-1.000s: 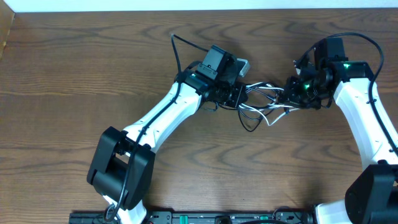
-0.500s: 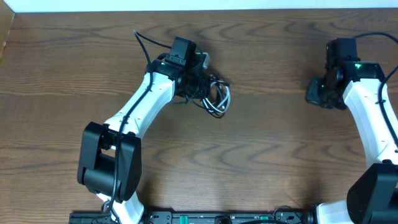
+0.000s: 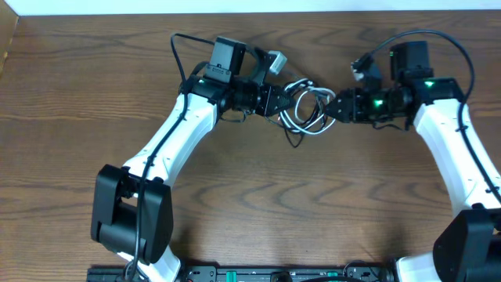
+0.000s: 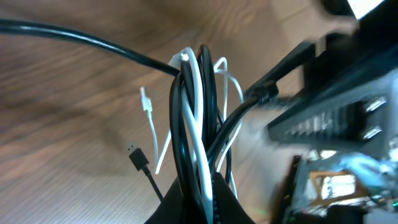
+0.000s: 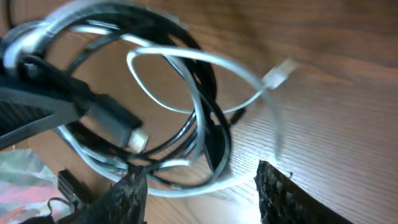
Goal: Untangle cables
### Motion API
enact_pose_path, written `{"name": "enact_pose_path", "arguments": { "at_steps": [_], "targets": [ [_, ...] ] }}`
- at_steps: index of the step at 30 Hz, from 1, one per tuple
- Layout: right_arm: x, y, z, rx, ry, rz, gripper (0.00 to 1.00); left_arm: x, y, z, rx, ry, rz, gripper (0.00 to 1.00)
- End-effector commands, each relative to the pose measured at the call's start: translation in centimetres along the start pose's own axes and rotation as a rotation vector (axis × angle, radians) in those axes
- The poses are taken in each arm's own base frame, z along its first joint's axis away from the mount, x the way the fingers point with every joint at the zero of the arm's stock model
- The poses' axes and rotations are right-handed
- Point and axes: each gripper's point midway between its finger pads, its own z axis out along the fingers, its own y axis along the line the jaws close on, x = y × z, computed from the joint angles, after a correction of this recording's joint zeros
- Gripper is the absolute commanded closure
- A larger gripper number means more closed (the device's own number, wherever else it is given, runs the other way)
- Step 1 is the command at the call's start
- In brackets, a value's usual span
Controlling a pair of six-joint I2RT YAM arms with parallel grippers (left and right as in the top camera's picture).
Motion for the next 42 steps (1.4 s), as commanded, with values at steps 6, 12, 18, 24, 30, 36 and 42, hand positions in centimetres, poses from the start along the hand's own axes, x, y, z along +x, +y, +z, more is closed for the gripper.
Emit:
{"name": "enact_pose_path", "arguments": {
  "at_steps": [6, 12, 18, 24, 30, 36, 42],
  "targets": [
    [-0.9, -0.6, 1.4, 0.239, -0.081, 0.103, 0.69, -0.7, -2.0, -0.8, 0.071, -0.016, -0.067, 0.93],
    [-1.6, -2.9, 0.9, 0.417, -0.147, 0.122, 0.83, -0.7, -2.0, -0.8, 0.071, -0.017, -0.067, 0.92],
    [-1.8, -3.9, 1.7, 0.451, -0.143, 0.126, 0.89, -0.7, -2.0, -0.8, 0.071, -0.016, -0.067, 0.92],
    [-2.5, -3.7, 3.8, 0.386, -0.135, 0.129, 0.87, -0.7, -2.0, -0.8, 0.072, -0.016, -0.068, 0.93],
    [-2.6, -4.6, 5.6, 0.381, -0.116, 0.135, 0.86, -0.7, -2.0, -0.8, 0.071, -0.017, -0.066, 0.93],
    [-1.4, -7.0, 8.2, 0.418, -0.043, 0.177, 0.89, -1.1, -1.8, -1.1, 0.07, -0.032, -0.058, 0.92],
    [0.2, -12.3, 5.6, 0.615, -0.008, 0.266, 0.95, -2.6, 0.4, -4.0, 0.028, -0.104, -0.085, 0.92]
  ]
}}
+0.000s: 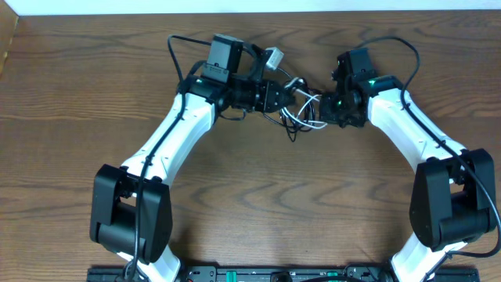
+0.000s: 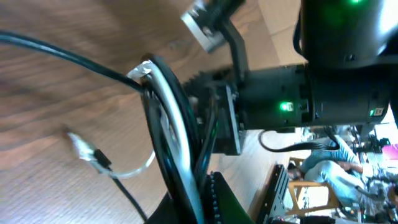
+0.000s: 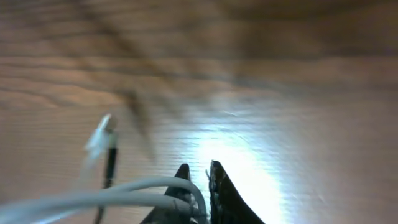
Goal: Untangle cables
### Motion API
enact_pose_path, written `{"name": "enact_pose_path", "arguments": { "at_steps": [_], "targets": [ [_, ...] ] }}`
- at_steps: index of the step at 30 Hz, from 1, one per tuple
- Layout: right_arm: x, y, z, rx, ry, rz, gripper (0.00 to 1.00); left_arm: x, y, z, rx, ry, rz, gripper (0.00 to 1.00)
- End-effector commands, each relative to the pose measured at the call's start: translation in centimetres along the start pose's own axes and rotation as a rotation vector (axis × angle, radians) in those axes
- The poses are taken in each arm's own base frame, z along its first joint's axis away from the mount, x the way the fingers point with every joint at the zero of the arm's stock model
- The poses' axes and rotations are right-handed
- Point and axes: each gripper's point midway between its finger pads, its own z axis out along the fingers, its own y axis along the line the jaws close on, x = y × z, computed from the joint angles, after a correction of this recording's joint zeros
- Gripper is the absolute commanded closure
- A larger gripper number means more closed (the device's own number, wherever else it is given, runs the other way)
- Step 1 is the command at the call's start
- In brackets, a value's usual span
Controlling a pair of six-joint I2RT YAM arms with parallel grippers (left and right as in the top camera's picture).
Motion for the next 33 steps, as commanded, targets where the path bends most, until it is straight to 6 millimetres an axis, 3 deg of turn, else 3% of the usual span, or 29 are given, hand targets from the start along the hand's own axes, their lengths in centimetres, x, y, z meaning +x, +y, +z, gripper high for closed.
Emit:
{"name": "enact_pose_path", "arguments": {
  "at_steps": [1, 4, 7, 18, 21, 22, 25, 28, 33],
  "targets": [
    [-0.7, -6.5, -0.3, 0.212, -0.019, 0.092, 0.96, -2.4, 0.6, -4.0, -0.003, -0.096, 0.005, 0.93],
    [0.0, -10.7, -1.3, 0.311, 0.021, 0.164, 0.98, -3.3, 2.2, -6.2, -0.032, -0.145, -0.021, 0.93],
    [0.6, -12.8, -1.9, 0.324, 0.059, 0.206, 0.99, -3.6, 3.6, -7.6, -0.056, -0.168, -0.056, 0.93],
    [1.0, -13.9, -2.2, 0.294, 0.093, 0.233, 0.99, -3.0, 6.2, -8.7, -0.163, -0.169, -0.093, 0.92],
    [1.5, -14.3, -2.4, 0.29, 0.114, 0.243, 0.99, -2.6, 7.2, -8.9, -0.223, -0.164, -0.117, 0.7],
    [1.6, -14.0, -2.5, 0.266, 0.128, 0.222, 0.99, -2.5, 7.4, -8.9, -0.234, -0.162, -0.122, 0.58],
    [1.9, -11.6, -2.8, 0.112, 0.156, 0.144, 0.99, -2.2, 7.6, -8.9, -0.244, -0.155, -0.134, 0.47],
    [1.5, -8.0, -4.4, -0.076, 0.133, 0.063, 0.99, -1.8, 7.6, -8.8, -0.246, -0.138, -0.141, 0.45],
    [0.8, -1.4, -9.7, -0.338, 0.002, -0.129, 0.99, -0.9, 7.7, -8.7, -0.252, -0.104, -0.109, 0.45]
  ]
}}
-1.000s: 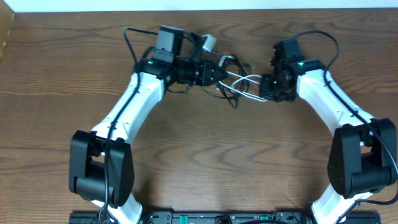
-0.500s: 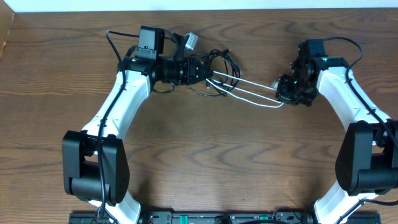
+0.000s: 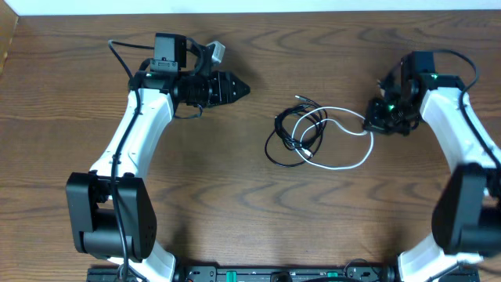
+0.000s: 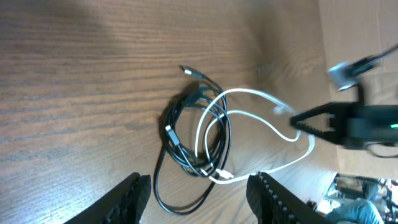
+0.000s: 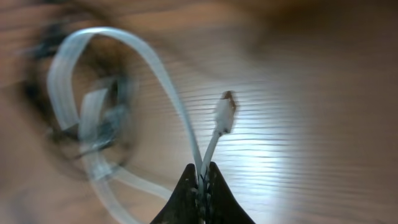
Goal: Untangle cables
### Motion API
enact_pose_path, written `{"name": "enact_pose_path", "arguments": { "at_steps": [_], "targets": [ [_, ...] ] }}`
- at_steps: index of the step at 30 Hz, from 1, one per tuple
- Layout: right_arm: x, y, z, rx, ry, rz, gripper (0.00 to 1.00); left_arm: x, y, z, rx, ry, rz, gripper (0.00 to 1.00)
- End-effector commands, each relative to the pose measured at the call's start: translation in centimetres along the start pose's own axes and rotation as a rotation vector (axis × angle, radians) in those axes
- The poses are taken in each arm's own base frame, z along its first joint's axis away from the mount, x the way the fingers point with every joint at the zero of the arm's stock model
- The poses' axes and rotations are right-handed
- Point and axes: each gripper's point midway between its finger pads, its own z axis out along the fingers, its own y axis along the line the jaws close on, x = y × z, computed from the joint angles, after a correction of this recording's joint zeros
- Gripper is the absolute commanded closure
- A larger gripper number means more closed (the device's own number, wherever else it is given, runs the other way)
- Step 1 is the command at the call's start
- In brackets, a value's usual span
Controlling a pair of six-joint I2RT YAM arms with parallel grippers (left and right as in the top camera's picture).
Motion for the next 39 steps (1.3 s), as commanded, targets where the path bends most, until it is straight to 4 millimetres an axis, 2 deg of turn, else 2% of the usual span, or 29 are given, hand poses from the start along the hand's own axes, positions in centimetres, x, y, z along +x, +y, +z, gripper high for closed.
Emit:
{"name": "enact_pose_path", "arguments": {
  "at_steps": [1, 2, 6, 8, 11, 13, 17, 19, 23, 25, 30, 32, 36, 39],
  "targets": [
    [0.5, 7.3, -5.3, -0.253, -0.124, -0.225, 0.99, -0.5, -0.8, -0.8, -0.009, -0.019, 0.084, 0.45],
    [0.6, 9.2, -7.3, -0.295, -0.182, -0.28, 0.99, -0.4, -0.8, -0.8, -0.009, -0.017, 0.082, 0.45],
    [1.2, 13.1, -12.6, -0.362, -0.34, -0.375, 0.99, -0.5, -0.9, -0.8, -0.007, -0.018, 0.089, 0.44],
    [1.8, 15.8, -17.2, -0.42, -0.487, -0.415, 0.99, -0.5, -1.3, -0.5, -0.001, -0.017, 0.102, 0.37],
    [2.3, 17.5, -20.3, -0.469, -0.584, -0.434, 0.99, -0.4, -1.8, -0.2, 0.007, -0.015, 0.117, 0.32],
    [2.3, 17.6, -21.2, -0.46, -0.622, -0.405, 0.99, -0.2, -2.2, 0.1, 0.012, -0.009, 0.127, 0.31],
    [1.5, 15.8, -21.0, -0.371, -0.648, -0.289, 0.99, 0.5, -3.4, 1.0, 0.027, 0.016, 0.172, 0.31],
    [1.4, 15.2, -20.9, -0.349, -0.645, -0.252, 0.99, 1.0, -4.1, 1.6, 0.034, 0.031, 0.224, 0.26],
    [1.3, 14.5, -21.0, -0.328, -0.655, -0.236, 0.99, 1.7, -4.4, 2.9, -0.032, 0.047, 0.261, 0.25],
    [0.9, 13.0, -21.3, -0.263, -0.68, -0.194, 0.99, 2.2, -4.8, 3.8, -0.065, 0.057, 0.291, 0.22],
    [1.1, 6.6, -20.8, -0.02, -0.675, -0.034, 0.76, 2.8, -6.5, 5.9, -0.119, 0.048, 0.391, 0.15],
    [1.5, 4.5, -20.5, 0.048, -0.655, 0.018, 0.7, 2.8, -7.2, 6.6, -0.14, 0.033, 0.428, 0.14],
    [2.1, 1.3, -20.5, 0.139, -0.626, 0.104, 0.64, 3.9, -9.5, 8.3, -0.104, 0.041, 0.49, 0.14],
    [2.5, -0.1, -20.4, 0.166, -0.606, 0.138, 0.63, 5.6, -10.7, 9.9, -0.08, 0.08, 0.519, 0.14]
  ]
}}
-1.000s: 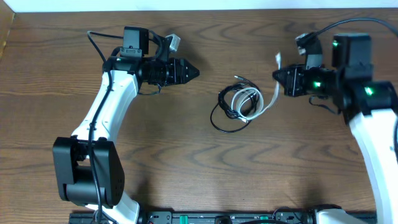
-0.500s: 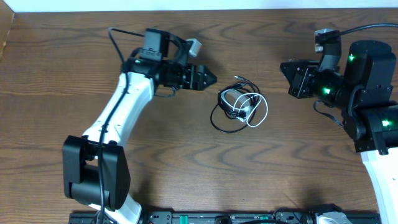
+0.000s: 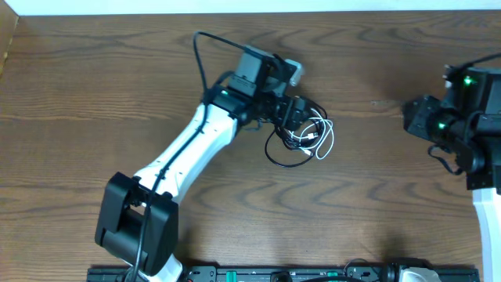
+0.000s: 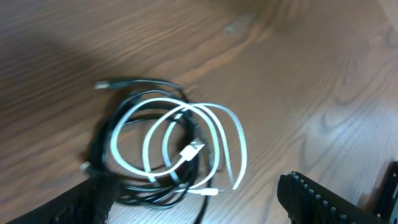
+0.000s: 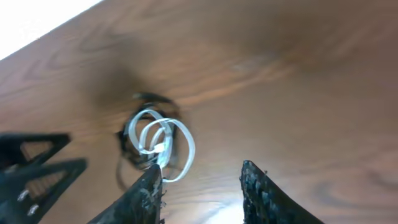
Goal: Untangle cables
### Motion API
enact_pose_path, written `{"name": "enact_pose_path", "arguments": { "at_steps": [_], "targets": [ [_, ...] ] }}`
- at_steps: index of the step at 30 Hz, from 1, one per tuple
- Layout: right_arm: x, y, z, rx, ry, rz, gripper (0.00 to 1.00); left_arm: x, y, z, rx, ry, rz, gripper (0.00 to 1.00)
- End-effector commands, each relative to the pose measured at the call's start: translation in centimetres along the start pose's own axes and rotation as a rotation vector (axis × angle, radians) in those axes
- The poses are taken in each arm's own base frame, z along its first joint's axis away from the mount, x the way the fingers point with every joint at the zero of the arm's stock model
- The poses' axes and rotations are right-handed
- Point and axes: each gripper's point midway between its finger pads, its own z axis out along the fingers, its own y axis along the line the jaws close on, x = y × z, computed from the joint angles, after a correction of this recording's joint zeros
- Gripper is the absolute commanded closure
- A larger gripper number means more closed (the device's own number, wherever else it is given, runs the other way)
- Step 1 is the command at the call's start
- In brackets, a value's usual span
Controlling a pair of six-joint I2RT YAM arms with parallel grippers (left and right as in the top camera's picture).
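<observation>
A tangle of black cable (image 3: 273,153) and white cable (image 3: 324,141) lies on the wooden table just right of centre. In the left wrist view the white loops (image 4: 186,134) sit coiled inside the black loops (image 4: 102,140), with a white plug end (image 4: 193,149) in the middle. My left gripper (image 3: 300,117) hangs open right over the bundle's far edge, its fingers (image 4: 317,196) spread wide on both sides. My right gripper (image 3: 409,117) is open and empty at the far right, well away from the bundle (image 5: 154,140).
The brown wooden table (image 3: 235,219) spreads all around the bundle. Its far edge meets a white strip (image 3: 250,6) at the top. My left arm reaches in from the lower left, the right arm stands by the right edge.
My right gripper has let go of the white cable and moved off to the far right, now open. The white cable is coiled back by the bundle. My left gripper has moved from far left to over the bundle.
At first my left gripper held the whole bundle raised, the right one open beside it. Then the right was shut on the white cable. Later the left was open and away, the bundle on the table, the white cable stretched rightward. Now both grippers are open.
</observation>
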Motion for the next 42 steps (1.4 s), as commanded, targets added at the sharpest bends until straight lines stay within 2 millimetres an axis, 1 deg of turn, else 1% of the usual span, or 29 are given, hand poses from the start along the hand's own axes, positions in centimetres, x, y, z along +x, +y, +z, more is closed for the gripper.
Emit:
{"name": "enact_pose_path", "arguments": {
  "at_steps": [1, 5, 9, 12, 17, 18, 20, 21, 24, 27, 28, 30, 31, 33, 34, 35, 37, 39, 42],
  "targets": [
    [-0.7, -2.3, -0.6, 0.082, -0.03, 0.026, 0.62, 0.2, -2.2, 1.6, 0.006, 0.015, 0.061, 0.14],
    [-1.0, -3.2, -0.6, 0.102, -0.033, 0.04, 0.61, 1.4, -3.2, 4.4, -0.015, 0.047, 0.09, 0.14],
    [-1.0, -3.5, -0.6, 0.109, -0.031, 0.048, 0.61, 2.3, -3.0, 7.0, -0.082, 0.061, 0.068, 0.15],
    [-0.9, -3.4, -0.6, 0.103, -0.026, 0.048, 0.61, 3.2, -3.2, 8.7, -0.089, 0.079, 0.085, 0.2],
    [-0.9, -3.4, -0.6, 0.103, -0.026, 0.048, 0.61, 4.8, -3.9, 11.0, -0.075, 0.115, 0.101, 0.29],
    [-0.9, -3.4, -0.6, 0.103, -0.026, 0.048, 0.61, 5.1, -4.0, 11.3, -0.073, 0.12, 0.103, 0.32],
    [-0.8, -3.4, -0.5, 0.104, -0.022, 0.048, 0.6, 5.4, -3.8, 11.8, -0.081, 0.128, 0.105, 0.75],
    [-0.8, -3.4, -0.5, 0.106, -0.019, 0.049, 0.6, 5.3, -3.7, 11.7, -0.092, 0.122, 0.106, 0.92],
    [-0.7, -3.5, -0.3, 0.107, -0.014, 0.049, 0.59, 3.9, -4.3, 10.5, -0.089, 0.083, 0.116, 0.93],
    [-0.7, -3.5, 0.0, 0.109, -0.007, 0.05, 0.58, 1.5, -5.9, 7.8, -0.071, 0.007, 0.138, 0.92],
    [-0.7, -3.5, 0.1, 0.107, -0.003, 0.051, 0.58, 0.5, -6.7, 6.6, -0.063, -0.026, 0.147, 0.93],
    [-0.6, -3.5, 0.4, 0.105, 0.01, 0.052, 0.58, -1.8, -8.2, 3.3, -0.047, -0.11, 0.168, 0.92],
    [-0.5, -3.3, 0.7, 0.098, 0.019, 0.053, 0.58, -3.5, -9.3, 0.8, -0.036, -0.176, 0.182, 0.93],
    [-0.3, -3.1, 1.2, 0.081, 0.041, 0.053, 0.58, -5.6, -10.6, -3.3, -0.023, -0.274, 0.202, 0.93],
    [-0.2, -2.6, 1.6, 0.054, 0.061, 0.031, 0.58, -7.5, -11.7, -7.5, -0.014, -0.375, 0.22, 0.93],
    [-0.1, -2.3, 1.9, 0.033, 0.074, 0.016, 0.57, -8.3, -12.2, -9.8, -0.012, -0.431, 0.228, 0.93],
    [0.1, -1.7, 2.4, 0.001, 0.094, 0.001, 0.57, -9.7, -12.8, -13.7, -0.01, -0.527, 0.242, 0.92],
    [0.3, -0.8, 3.0, -0.057, 0.12, -0.03, 0.57, -10.8, -13.4, -17.7, -0.011, -0.628, 0.253, 0.93],
    [0.7, 1.3, 3.6, -0.186, 0.158, -0.088, 0.56, -12.1, -13.6, -22.5, -0.01, -0.756, 0.23, 0.93]
  ]
}}
